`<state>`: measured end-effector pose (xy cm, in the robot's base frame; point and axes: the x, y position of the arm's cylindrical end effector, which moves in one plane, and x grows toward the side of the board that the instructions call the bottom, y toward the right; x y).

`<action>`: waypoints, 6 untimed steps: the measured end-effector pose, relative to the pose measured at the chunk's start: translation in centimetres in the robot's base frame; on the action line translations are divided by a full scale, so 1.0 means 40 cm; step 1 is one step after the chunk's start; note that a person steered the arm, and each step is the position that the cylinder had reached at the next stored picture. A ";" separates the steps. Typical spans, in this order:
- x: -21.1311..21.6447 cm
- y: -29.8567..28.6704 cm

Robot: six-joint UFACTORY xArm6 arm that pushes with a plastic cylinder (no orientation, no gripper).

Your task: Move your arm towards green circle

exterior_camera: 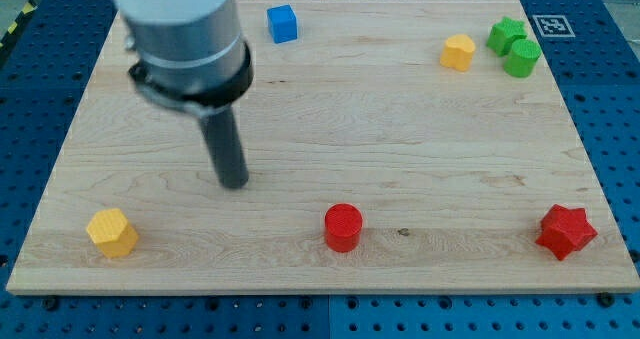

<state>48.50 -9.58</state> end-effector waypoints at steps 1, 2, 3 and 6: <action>-0.176 0.001; -0.232 0.001; -0.236 0.002; -0.404 0.319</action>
<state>32.35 3.16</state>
